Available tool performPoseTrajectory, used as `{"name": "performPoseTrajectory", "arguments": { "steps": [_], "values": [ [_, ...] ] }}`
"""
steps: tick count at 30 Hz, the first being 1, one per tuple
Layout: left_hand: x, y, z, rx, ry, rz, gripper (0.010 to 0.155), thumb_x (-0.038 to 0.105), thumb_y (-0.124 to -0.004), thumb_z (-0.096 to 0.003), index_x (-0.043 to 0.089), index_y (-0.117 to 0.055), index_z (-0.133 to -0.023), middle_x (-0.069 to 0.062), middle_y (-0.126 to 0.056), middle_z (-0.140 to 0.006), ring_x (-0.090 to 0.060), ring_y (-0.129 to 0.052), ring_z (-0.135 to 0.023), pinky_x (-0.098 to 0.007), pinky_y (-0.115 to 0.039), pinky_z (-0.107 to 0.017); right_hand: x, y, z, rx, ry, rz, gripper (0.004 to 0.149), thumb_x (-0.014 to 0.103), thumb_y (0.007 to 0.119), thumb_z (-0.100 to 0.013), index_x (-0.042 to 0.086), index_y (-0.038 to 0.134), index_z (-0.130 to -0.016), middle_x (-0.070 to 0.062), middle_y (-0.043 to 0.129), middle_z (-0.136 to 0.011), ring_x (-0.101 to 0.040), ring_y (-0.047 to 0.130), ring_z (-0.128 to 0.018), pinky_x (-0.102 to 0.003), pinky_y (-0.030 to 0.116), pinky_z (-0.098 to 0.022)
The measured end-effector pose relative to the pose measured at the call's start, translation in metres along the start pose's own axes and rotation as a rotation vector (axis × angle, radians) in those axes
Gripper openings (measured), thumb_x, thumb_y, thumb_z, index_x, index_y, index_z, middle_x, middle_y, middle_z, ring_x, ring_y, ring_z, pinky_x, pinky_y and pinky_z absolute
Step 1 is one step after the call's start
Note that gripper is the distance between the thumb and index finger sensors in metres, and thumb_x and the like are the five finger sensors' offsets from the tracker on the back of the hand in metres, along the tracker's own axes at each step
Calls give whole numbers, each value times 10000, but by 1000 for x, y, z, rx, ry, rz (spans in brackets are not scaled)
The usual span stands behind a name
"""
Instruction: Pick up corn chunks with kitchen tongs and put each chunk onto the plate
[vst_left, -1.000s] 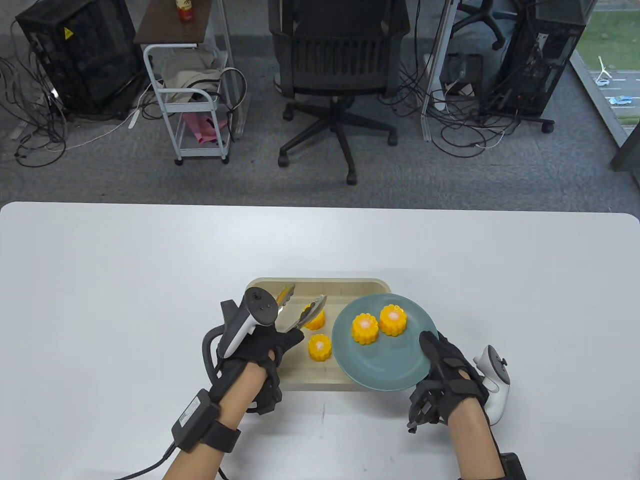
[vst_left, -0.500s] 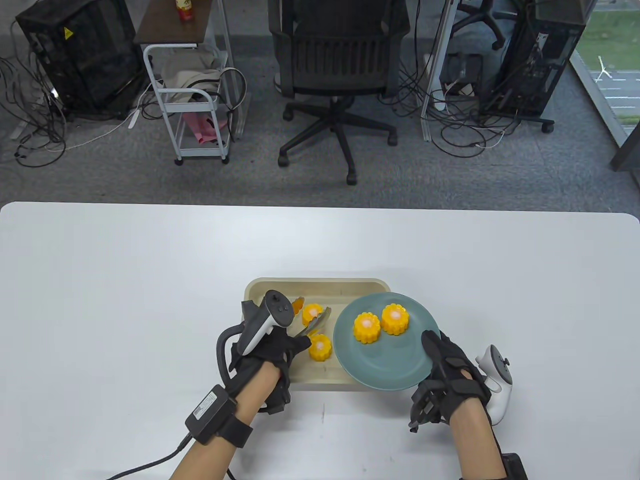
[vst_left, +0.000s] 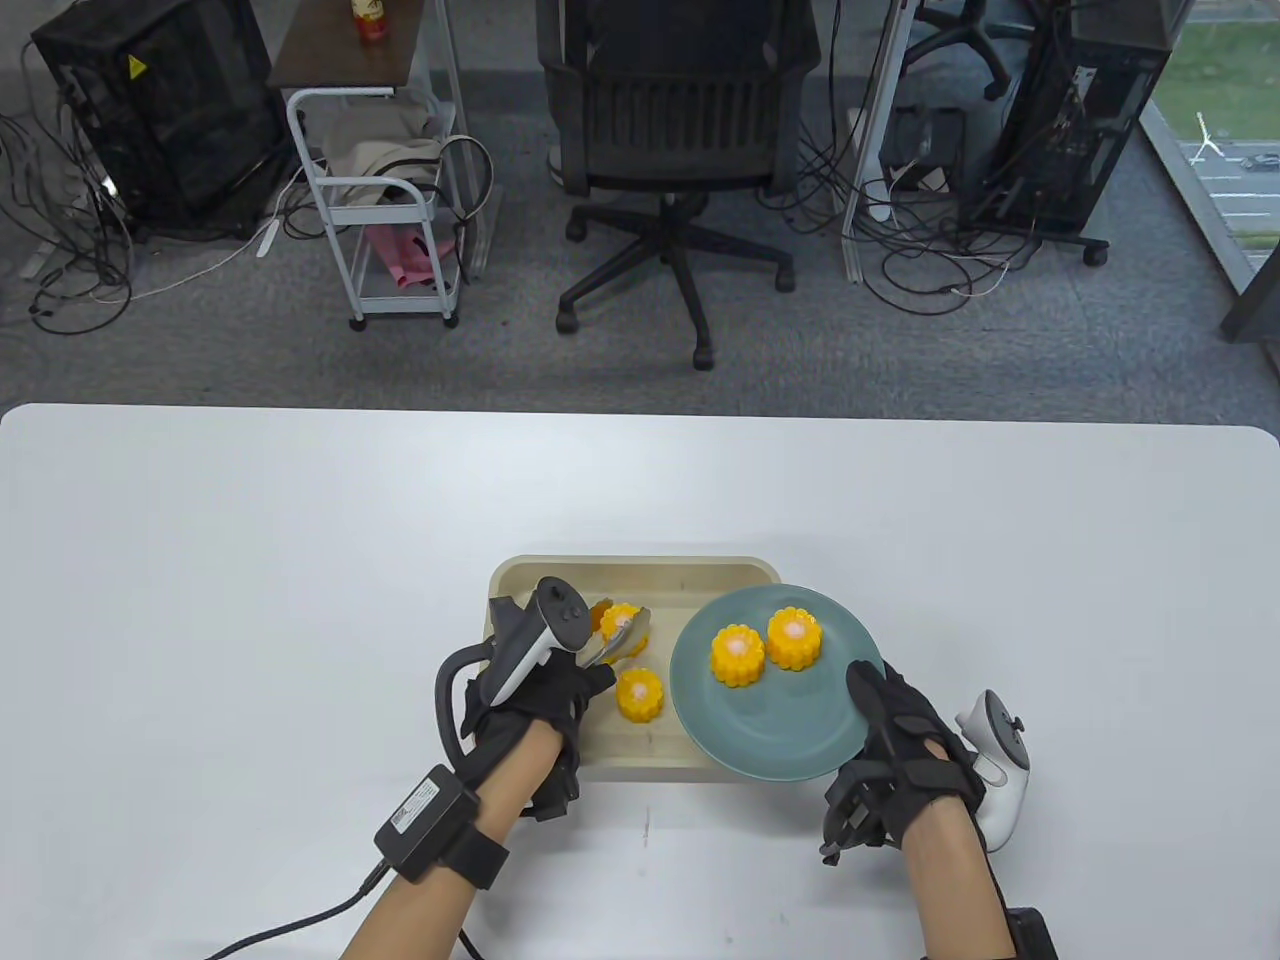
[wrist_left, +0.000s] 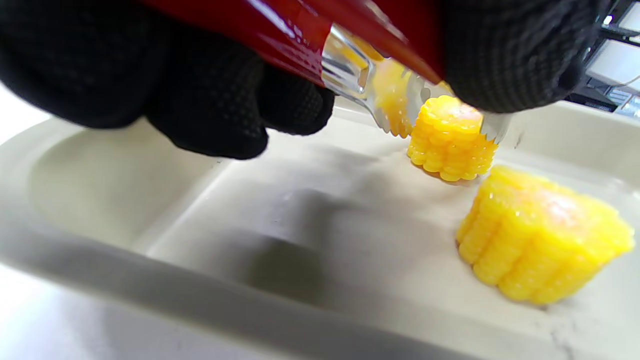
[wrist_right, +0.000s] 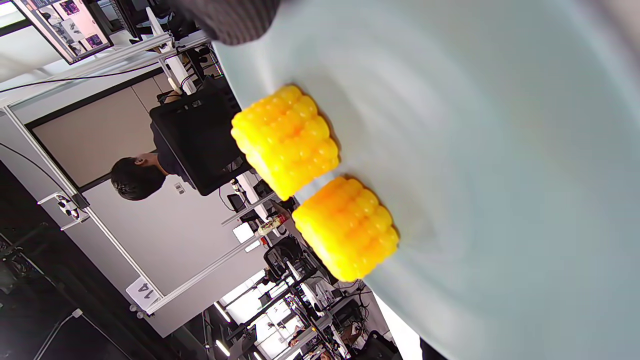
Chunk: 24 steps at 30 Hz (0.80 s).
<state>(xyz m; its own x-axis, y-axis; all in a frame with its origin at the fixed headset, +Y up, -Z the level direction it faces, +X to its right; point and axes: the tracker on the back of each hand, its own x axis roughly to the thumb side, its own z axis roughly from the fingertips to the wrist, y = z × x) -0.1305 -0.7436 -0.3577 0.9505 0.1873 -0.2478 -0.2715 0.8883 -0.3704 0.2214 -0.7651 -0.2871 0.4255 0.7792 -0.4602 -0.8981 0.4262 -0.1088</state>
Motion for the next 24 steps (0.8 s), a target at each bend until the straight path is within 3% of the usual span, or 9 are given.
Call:
{"name": "performPoseTrajectory", "arguments": {
  "steps": [5, 10, 17, 24],
  "values": [
    [-10, 11, 6, 3, -16, 68, 777, 649, -730, -436, 272, -586, -1099, -118, -890, -844, -303, -1034, -388, -498, -894, -256, -1, -1, 0, -3, 8, 5, 527, 327, 622, -527, 183, 505, -1021, -144, 724, -1038, -309, 899, -860, -404, 885, -577],
    [-18, 29, 27, 37, -67, 130, 781, 652, -735, -433, 273, -587, -1099, -113, -891, -842, -299, -1036, -384, -495, -895, -253, -2, -1, -1, -2, 18, -9, 528, 328, 621, -527, 189, 501, -1021, -142, 721, -1040, -307, 894, -865, -401, 884, -580],
    [-11, 67, 70, 138, -194, 218, 782, 653, -732, -436, 273, -582, -1103, -111, -890, -843, -300, -1034, -383, -495, -893, -251, -3, 0, -1, -12, 19, -3, 528, 331, 620, -527, 193, 499, -1022, -139, 717, -1042, -302, 893, -868, -401, 882, -584],
    [15, 82, 123, 202, -395, 233, 771, 663, -722, -440, 291, -582, -1101, -107, -891, -846, -297, -1035, -385, -492, -894, -252, -5, -1, -4, -19, 30, 7, 529, 334, 619, -527, 195, 496, -1023, -136, 716, -1044, -301, 890, -871, -398, 881, -585]
  ]
}}
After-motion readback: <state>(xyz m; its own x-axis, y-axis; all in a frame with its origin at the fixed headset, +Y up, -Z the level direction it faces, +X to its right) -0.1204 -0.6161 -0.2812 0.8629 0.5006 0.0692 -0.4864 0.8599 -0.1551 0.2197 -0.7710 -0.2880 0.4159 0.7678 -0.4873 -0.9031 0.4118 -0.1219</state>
